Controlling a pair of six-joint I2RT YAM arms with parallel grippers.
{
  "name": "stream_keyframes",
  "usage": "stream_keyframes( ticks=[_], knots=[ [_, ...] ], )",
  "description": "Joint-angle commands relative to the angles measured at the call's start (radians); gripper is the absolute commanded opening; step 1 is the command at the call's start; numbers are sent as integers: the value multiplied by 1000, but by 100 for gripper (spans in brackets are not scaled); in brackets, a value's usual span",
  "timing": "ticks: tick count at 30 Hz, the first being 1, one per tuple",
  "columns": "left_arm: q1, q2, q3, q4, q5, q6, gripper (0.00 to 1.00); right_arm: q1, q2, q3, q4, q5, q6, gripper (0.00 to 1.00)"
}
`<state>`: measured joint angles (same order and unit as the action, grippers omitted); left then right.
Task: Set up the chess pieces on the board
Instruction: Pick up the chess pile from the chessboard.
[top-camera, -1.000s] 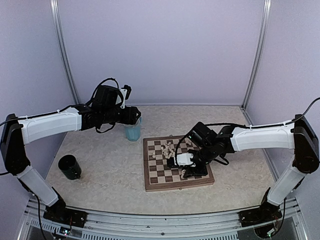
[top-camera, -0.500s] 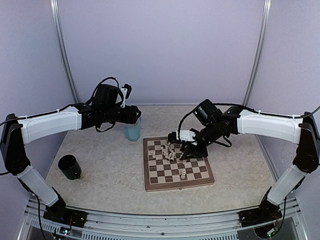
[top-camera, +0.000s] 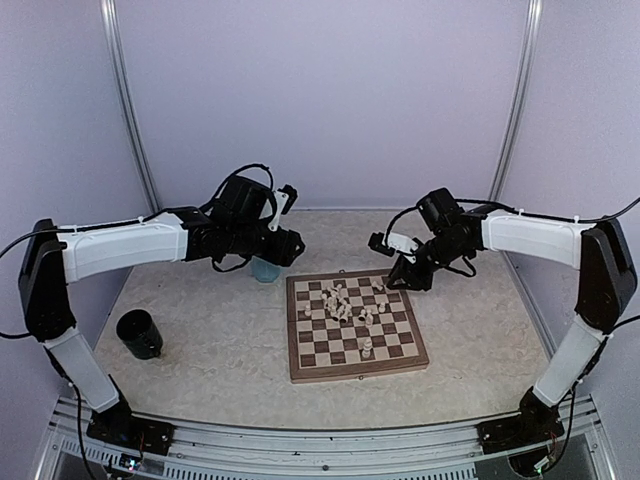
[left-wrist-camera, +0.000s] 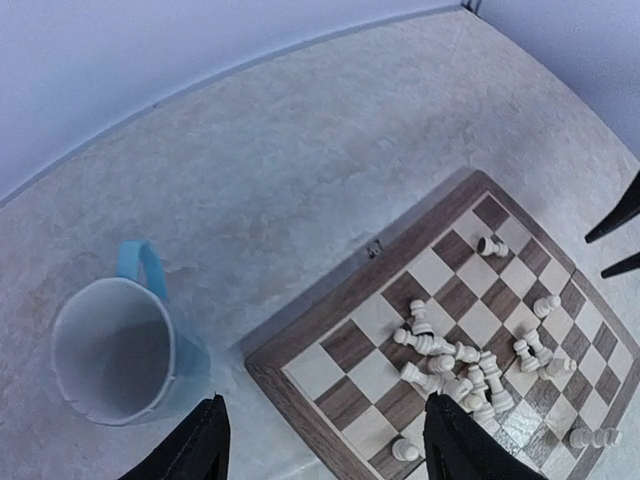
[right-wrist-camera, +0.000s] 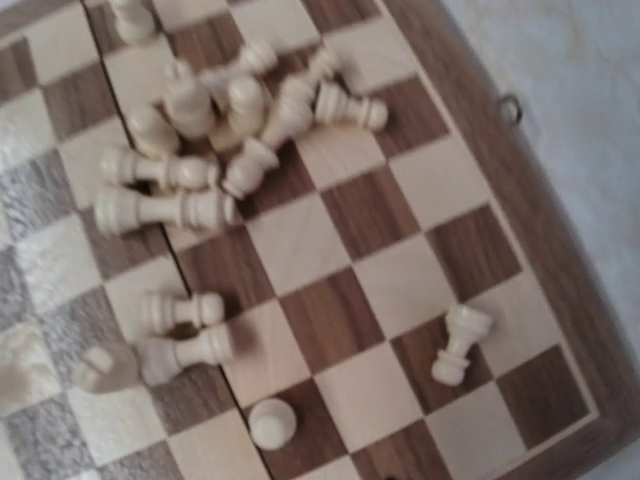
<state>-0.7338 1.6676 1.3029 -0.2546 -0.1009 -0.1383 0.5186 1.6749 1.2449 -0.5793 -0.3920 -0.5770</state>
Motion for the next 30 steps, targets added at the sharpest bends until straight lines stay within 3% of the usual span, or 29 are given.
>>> stream_keyframes(
  ticks=[1, 11, 17, 30],
  knots=[
    [-61, 60, 36, -79, 34, 69, 66, -10, 36, -39, 50, 22, 43, 27],
    [-76, 95, 38, -83, 13, 77, 66, -1, 63, -55, 37, -58, 21, 30],
    [-66, 96, 42, -79, 44, 57, 66, 66, 59, -52, -24, -162, -30, 35],
    [-28, 77, 42, -69, 83, 25, 66, 124, 160, -14, -38, -93, 3, 37]
  ],
)
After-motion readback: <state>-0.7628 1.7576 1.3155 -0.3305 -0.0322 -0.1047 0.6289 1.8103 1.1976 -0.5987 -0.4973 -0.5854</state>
